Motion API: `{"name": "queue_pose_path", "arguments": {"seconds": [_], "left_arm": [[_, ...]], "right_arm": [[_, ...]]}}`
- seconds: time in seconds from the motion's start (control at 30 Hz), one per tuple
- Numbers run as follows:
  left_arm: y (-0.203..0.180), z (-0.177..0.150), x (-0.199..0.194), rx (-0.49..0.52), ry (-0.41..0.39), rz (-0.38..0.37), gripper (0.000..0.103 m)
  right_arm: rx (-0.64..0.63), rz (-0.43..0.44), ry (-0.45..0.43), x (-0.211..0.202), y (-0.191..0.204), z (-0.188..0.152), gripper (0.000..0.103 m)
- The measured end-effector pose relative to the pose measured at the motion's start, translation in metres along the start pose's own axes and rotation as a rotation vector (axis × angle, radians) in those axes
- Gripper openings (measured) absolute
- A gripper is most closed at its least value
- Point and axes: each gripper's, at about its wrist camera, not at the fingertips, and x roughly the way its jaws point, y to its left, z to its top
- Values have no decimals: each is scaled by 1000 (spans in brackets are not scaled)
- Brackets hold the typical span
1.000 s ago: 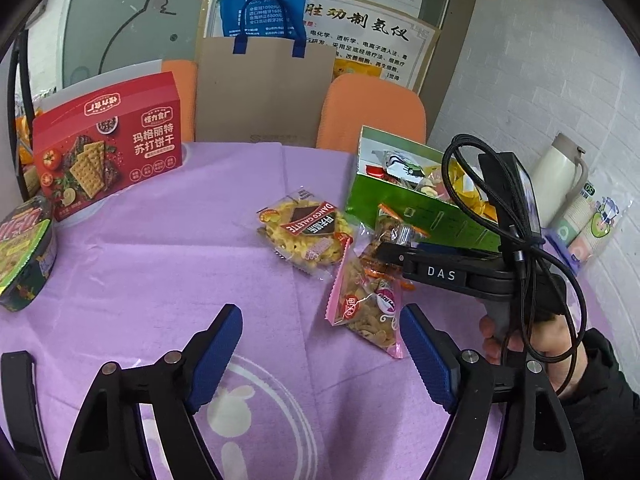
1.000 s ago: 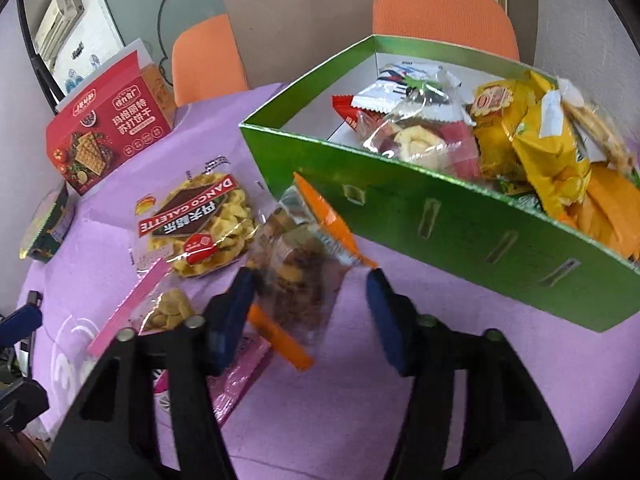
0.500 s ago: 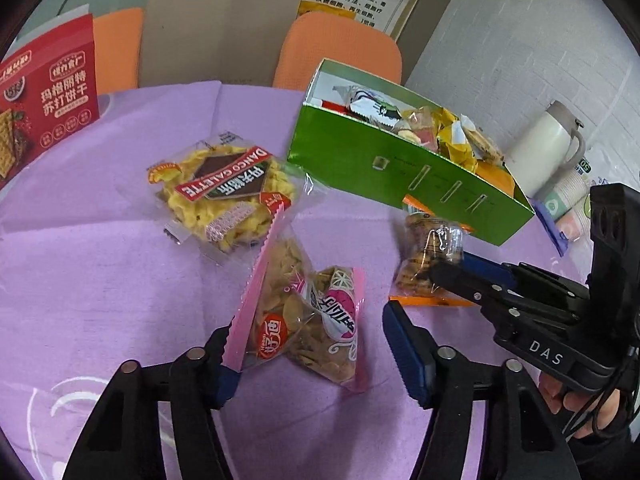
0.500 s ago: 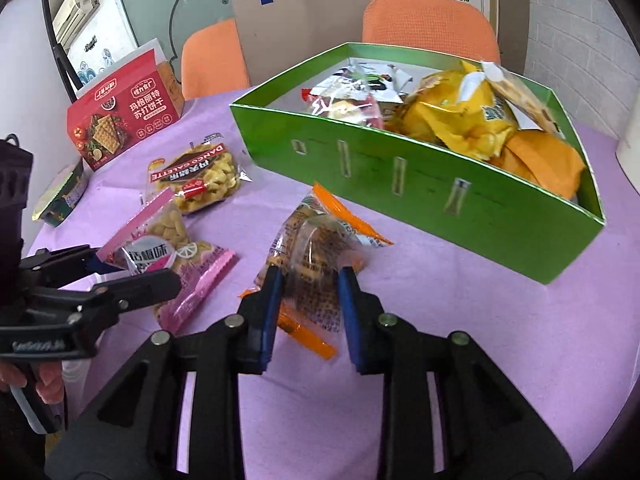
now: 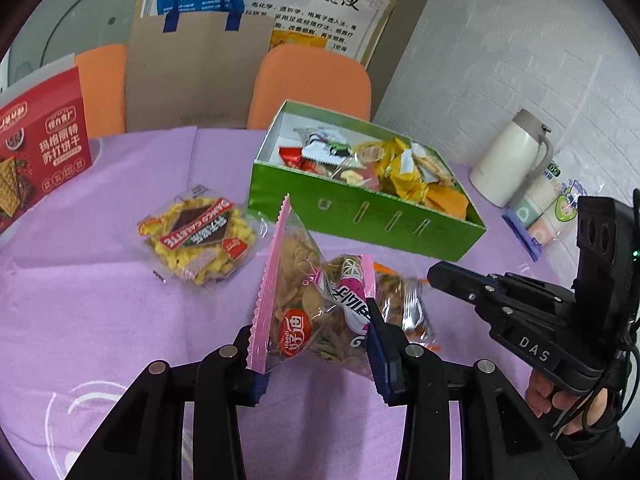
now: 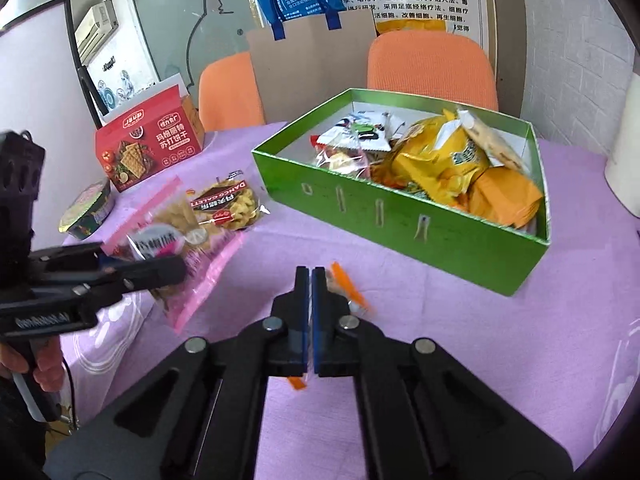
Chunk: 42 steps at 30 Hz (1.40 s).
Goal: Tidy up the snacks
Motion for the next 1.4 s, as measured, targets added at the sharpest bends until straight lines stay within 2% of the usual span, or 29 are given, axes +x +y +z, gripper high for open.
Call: {"name": "queue_pose_path", "arguments": {"seconds": [0.07, 0.13, 0.17, 0.2, 0.5, 0.53, 0.6, 0.73, 0.83, 0.93, 1.1, 1.3, 1.4], "left_arm": [[-4, 6, -9, 8, -25, -1, 41], [-7, 8, -15, 13, -41, -2, 41], [-9, 9, -15, 15, -42, -1, 41], [-10, 9, -16, 15, -41, -1, 41], [-1, -3, -15, 6, -7, 35, 41], [0, -4, -14, 4, -2, 39, 41], [4, -7, -12, 1, 7, 44, 41], [9, -5, -11, -16, 12, 33, 41], [5, 3, -14, -2, -3, 26, 41], [-3, 19, -20, 24, -30, 19, 41], [-19, 60, -19, 57, -89, 14, 41], [-18, 106, 10, 26, -125, 31, 41], [-13, 120, 30, 11, -113, 41, 41]], "right_arm": [[-12, -16, 8, 0, -2, -3, 6], [2, -34, 19, 2, -4, -8, 30], [18, -36, 30, 4, -6, -11, 50], [40, -31, 36, 6, -9, -13, 56], [159, 27, 141, 45, -12, -24, 59], [155, 30, 129, 45, -12, -25, 57], [138, 34, 134, 46, -11, -26, 43], [141, 43, 132, 41, -14, -25, 38], [149, 59, 98, 26, -17, -19, 38], [132, 71, 21, 2, -19, -2, 38], [100, 12, -96, -23, -27, 38, 39], [85, -110, -170, -8, -47, 83, 39], [97, -156, -183, 6, -58, 100, 39]]}}
